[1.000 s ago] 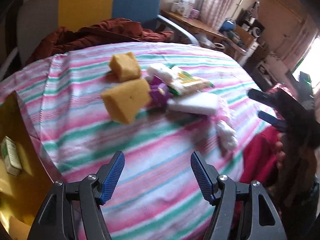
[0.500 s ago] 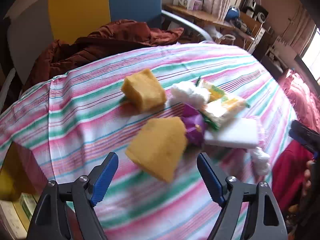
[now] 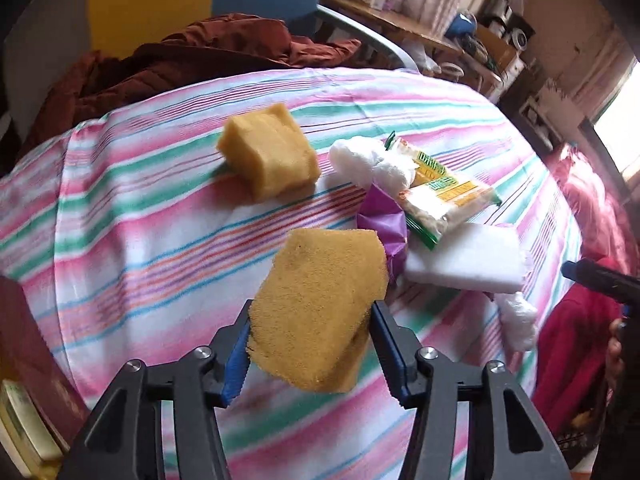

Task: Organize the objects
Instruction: 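Move the left gripper to the pile and grasp a yellow sponge, then carry the sponge with the left gripper while the right grasps the pink hair roller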

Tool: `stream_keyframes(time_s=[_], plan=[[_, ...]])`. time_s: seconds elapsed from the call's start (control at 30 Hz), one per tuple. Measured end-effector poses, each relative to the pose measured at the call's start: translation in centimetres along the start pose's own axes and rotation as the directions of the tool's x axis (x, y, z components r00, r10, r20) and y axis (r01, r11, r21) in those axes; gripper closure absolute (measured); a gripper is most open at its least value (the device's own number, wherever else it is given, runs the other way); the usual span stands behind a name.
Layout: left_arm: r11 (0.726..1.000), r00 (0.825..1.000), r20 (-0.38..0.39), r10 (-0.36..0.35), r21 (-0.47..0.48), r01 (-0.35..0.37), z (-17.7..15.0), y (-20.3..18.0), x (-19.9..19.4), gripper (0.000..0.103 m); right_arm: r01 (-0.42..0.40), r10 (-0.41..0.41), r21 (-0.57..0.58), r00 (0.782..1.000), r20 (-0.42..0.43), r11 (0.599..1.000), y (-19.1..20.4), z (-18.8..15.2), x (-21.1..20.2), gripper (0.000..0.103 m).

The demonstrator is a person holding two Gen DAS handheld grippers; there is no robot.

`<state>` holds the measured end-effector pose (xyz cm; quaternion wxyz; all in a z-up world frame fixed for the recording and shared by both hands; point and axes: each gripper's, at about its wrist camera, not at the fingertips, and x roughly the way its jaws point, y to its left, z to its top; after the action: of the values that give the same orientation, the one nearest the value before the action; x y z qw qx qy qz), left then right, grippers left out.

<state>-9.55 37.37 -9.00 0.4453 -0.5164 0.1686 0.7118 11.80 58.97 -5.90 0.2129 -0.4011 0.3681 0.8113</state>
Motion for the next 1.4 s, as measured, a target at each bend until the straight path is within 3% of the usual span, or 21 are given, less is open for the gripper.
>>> stream_keyframes(time_s=[0.13, 0.23, 0.3, 0.57, 0.63, 0.67, 0.7, 0.73, 0.8, 0.83, 0.97, 1.07, 1.17, 1.2, 1.3, 1.4], plan=[[0.999, 0.999, 0.017, -0.034, -0.023, 0.034, -1.7, -0.1, -1.4, 0.047, 0.038, -0.062, -0.231, 0.994, -0.095, 0.972, 1.5, 1.2, 0.6, 0.000], [0.997, 0.998, 0.022, -0.055, -0.044, 0.056, -2.7, -0.2, -2.2, 0.047, 0.104, -0.165, -0.444, 0.981, -0.102, 0.890, 2.9, 1.4, 1.5, 0.000], [0.996, 0.998, 0.030, -0.063, -0.058, 0.065, -3.6, -0.2, -2.9, 0.047, 0.091, -0.201, -0.542, 0.968, -0.147, 0.835, 3.0, 1.6, 2.9, 0.000], [0.992, 0.996, 0.026, -0.086, -0.086, 0.088, -5.6, -0.3, -4.0, 0.046, 0.068, -0.307, -0.688, 0.923, -0.232, 0.723, 3.2, 2.7, 7.3, 0.005], [0.992, 0.996, 0.026, -0.087, -0.093, 0.089, -6.1, -0.2, -4.4, 0.046, 0.070, -0.336, -0.711, 0.911, -0.241, 0.700, 3.3, 2.7, 8.1, 0.016], [0.991, 0.996, 0.027, -0.091, -0.097, 0.093, -6.2, -0.2, -4.5, 0.046, 0.071, -0.346, -0.719, 0.906, -0.243, 0.692, 3.2, 2.6, 8.2, 0.030], [0.991, 0.995, 0.028, -0.093, -0.099, 0.095, -6.5, -0.1, -4.7, 0.046, 0.075, -0.357, -0.724, 0.902, -0.245, 0.686, 3.2, 2.5, 8.2, 0.029], [0.990, 0.995, 0.030, -0.094, -0.101, 0.097, -6.7, -0.2, -4.8, 0.046, 0.081, -0.360, -0.726, 0.902, -0.238, 0.683, 3.1, 2.4, 8.1, 0.033], [0.990, 0.995, 0.034, -0.095, -0.101, 0.098, -7.0, -0.3, -5.1, 0.046, 0.076, -0.335, -0.711, 0.913, -0.231, 0.699, 3.0, 2.3, 7.1, 0.051], [0.990, 0.995, 0.039, -0.096, -0.100, 0.100, -7.2, -0.3, -5.3, 0.046, 0.080, -0.325, -0.702, 0.919, -0.223, 0.708, 2.8, 2.3, 6.5, 0.051], [0.990, 0.994, 0.049, -0.099, -0.098, 0.103, -8.0, -0.5, -5.8, 0.046, 0.117, -0.295, -0.660, 0.941, -0.165, 0.742, 2.4, 2.2, 3.8, 0.051], [0.990, 0.994, 0.047, -0.102, -0.096, 0.106, -8.7, -0.7, -6.1, 0.046, 0.138, -0.294, -0.632, 0.944, -0.148, 0.763, 2.0, 2.1, 2.8, 0.048], [0.990, 0.993, 0.054, -0.103, -0.091, 0.108, -9.3, -0.9, -6.6, 0.046, 0.143, -0.298, -0.613, 0.941, -0.158, 0.777, 1.5, 2.4, 3.2, 0.019], [0.990, 0.993, 0.056, -0.103, -0.093, 0.108, -9.5, -0.9, -6.8, 0.045, 0.145, -0.303, -0.616, 0.939, -0.160, 0.774, 1.6, 2.4, 3.3, 0.015], [0.989, 0.993, 0.061, -0.100, -0.104, 0.106, -9.9, -0.6, -7.3, 0.045, 0.146, -0.352, -0.692, 0.921, -0.165, 0.707, 2.6, 2.1, 4.3, 0.014], [0.987, 0.993, 0.064, -0.098, -0.122, 0.105, -10.2, -0.1, -7.5, 0.045, 0.189, -0.450, -0.779, 0.883, -0.131, 0.598, 3.2, 1.7, 6.2, 0.014]])
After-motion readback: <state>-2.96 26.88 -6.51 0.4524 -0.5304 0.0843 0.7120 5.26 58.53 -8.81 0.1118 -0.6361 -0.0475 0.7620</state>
